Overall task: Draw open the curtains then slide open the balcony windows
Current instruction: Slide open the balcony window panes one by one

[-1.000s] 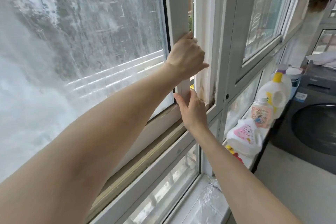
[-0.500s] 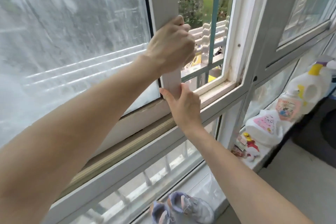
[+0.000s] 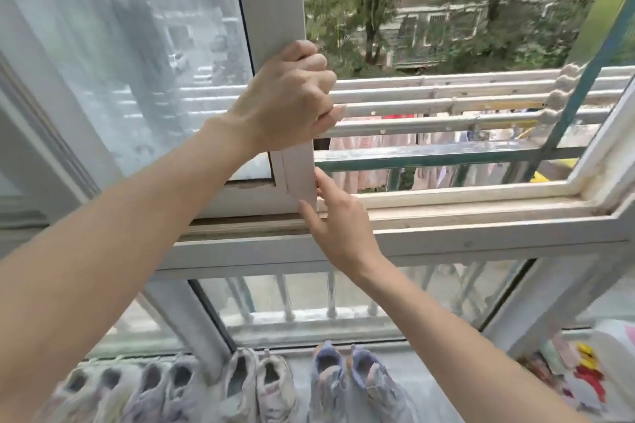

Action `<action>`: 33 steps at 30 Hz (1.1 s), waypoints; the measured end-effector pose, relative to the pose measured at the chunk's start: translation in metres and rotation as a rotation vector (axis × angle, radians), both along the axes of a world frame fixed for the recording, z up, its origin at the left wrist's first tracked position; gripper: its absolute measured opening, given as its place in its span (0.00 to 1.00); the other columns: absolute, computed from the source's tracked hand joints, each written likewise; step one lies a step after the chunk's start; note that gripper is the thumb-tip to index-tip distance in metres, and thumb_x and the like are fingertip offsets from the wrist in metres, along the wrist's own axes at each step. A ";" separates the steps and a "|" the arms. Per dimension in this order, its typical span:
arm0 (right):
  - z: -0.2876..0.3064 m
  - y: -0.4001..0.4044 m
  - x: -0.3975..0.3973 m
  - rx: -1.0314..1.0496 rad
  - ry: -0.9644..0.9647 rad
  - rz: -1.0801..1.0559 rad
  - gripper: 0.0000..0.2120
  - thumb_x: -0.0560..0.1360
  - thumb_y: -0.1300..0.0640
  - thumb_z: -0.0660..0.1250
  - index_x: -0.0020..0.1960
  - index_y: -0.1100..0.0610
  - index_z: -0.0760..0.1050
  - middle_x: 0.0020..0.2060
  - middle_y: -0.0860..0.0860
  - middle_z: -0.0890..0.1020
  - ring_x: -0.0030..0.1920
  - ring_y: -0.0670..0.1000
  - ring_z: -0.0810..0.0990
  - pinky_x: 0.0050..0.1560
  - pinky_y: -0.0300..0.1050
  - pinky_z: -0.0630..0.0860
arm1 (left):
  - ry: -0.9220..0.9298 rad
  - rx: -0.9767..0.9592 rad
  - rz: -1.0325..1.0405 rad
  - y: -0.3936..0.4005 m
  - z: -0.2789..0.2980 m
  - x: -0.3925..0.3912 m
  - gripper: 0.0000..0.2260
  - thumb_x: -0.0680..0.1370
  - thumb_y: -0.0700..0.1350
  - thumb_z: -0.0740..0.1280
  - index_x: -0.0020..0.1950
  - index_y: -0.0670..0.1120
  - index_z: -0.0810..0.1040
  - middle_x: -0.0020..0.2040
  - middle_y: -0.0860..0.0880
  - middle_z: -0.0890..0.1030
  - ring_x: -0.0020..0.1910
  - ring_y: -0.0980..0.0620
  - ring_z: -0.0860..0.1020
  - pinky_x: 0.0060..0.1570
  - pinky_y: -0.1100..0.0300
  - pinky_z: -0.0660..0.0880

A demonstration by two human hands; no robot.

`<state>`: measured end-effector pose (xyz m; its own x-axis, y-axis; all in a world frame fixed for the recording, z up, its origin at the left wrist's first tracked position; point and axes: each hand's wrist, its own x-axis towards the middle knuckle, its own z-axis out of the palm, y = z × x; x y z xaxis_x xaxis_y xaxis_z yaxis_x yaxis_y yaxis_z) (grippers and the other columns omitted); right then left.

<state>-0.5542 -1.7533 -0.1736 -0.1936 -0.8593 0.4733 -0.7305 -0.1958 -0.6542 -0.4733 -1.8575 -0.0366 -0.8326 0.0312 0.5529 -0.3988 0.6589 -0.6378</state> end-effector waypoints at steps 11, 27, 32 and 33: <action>0.008 0.001 -0.028 0.270 0.205 0.216 0.36 0.76 0.50 0.61 0.78 0.48 0.45 0.72 0.46 0.70 0.64 0.52 0.76 0.63 0.46 0.72 | 0.213 0.012 0.478 0.033 -0.018 0.009 0.31 0.75 0.53 0.64 0.75 0.43 0.62 0.79 0.42 0.52 0.78 0.40 0.49 0.74 0.44 0.40; 0.047 -0.016 -0.079 0.121 0.166 0.462 0.36 0.79 0.53 0.62 0.79 0.55 0.44 0.78 0.50 0.52 0.77 0.49 0.53 0.74 0.41 0.51 | 0.299 0.051 0.854 0.064 0.020 -0.029 0.36 0.79 0.56 0.60 0.79 0.41 0.46 0.79 0.41 0.43 0.78 0.41 0.43 0.74 0.45 0.39; 0.049 -0.053 -0.092 0.073 0.096 0.619 0.39 0.79 0.52 0.62 0.78 0.57 0.40 0.78 0.51 0.47 0.78 0.48 0.47 0.76 0.42 0.47 | 0.519 0.002 0.987 0.052 0.016 -0.058 0.38 0.78 0.51 0.62 0.78 0.37 0.45 0.79 0.37 0.46 0.78 0.40 0.46 0.75 0.48 0.42; 0.050 -0.059 -0.090 0.049 0.069 0.640 0.40 0.79 0.51 0.63 0.78 0.57 0.40 0.78 0.51 0.47 0.78 0.49 0.47 0.76 0.43 0.47 | 0.576 -0.019 1.012 0.051 0.016 -0.063 0.37 0.77 0.50 0.63 0.78 0.36 0.47 0.78 0.36 0.48 0.78 0.40 0.47 0.75 0.49 0.43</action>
